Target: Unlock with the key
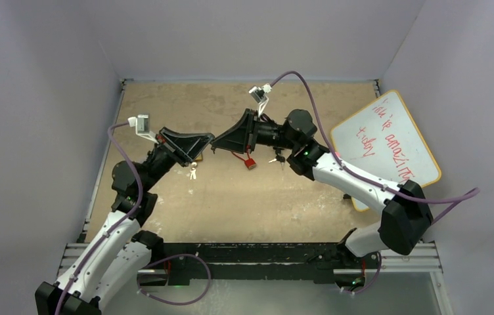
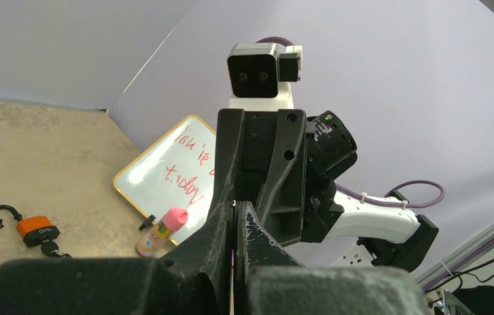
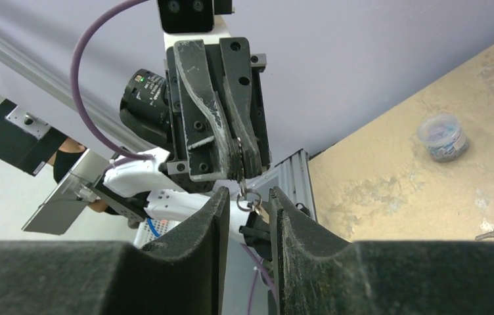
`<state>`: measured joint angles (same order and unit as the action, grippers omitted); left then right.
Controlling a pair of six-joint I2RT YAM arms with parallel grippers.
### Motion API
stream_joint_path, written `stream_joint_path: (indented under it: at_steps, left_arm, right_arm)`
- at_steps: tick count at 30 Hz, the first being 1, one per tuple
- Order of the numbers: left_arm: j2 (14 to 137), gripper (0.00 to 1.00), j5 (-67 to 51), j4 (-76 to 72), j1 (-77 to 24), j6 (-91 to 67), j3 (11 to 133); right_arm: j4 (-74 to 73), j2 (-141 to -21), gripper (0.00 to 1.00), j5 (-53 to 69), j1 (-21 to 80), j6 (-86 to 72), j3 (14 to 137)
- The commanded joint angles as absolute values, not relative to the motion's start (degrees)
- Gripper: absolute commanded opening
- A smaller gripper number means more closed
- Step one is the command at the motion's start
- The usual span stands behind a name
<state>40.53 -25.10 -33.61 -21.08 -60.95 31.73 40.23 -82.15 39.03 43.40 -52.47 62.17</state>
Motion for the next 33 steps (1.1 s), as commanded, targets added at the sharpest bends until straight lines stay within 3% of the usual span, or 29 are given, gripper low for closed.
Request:
stream_joint_path:
  at_steps: [1,5,11,13,21,28,33]
  left_arm:
    - [40.29,0.0,-23.85,-38.1,-21.18,-62.86,30.62]
    - [40.82,0.0,-23.82,-39.2,-21.18,-63.51,30.5]
    - [40.77,0.0,-23.61,-39.72,-21.18,-64.33,30.33]
    - [40.84,0.0,-24.57,-40.77,-21.18,-64.21,30.43]
    - [39.8,0.45,-27.16,-27.79,-21.18,-58.62,36.63]
    - [39.51,0.57,-28.5,-15.51,-21.18,-54.47,41.1]
    - [39.77,0.57,-30.14,-14.96,-21.18,-54.25,41.28]
  right_arm:
    - [43.37,-82.97,0.31,40.31,43.47,-52.67,65.53]
    - [43.4,-83.95,0.3,41.48,43.43,-53.05,65.7]
    - [44.73,-83.75,0.0,43.05,43.43,-53.89,64.42]
    - [44.63,-83.08,0.0,42.46,43.42,-53.75,63.73]
    - [37.03,-79.74,0.0,44.44,43.48,-50.2,62.7]
    - [29.42,-77.14,0.0,43.97,43.4,-48.82,63.64]
    - [23.68,-76.75,0.0,43.81,43.34,-47.68,65.25]
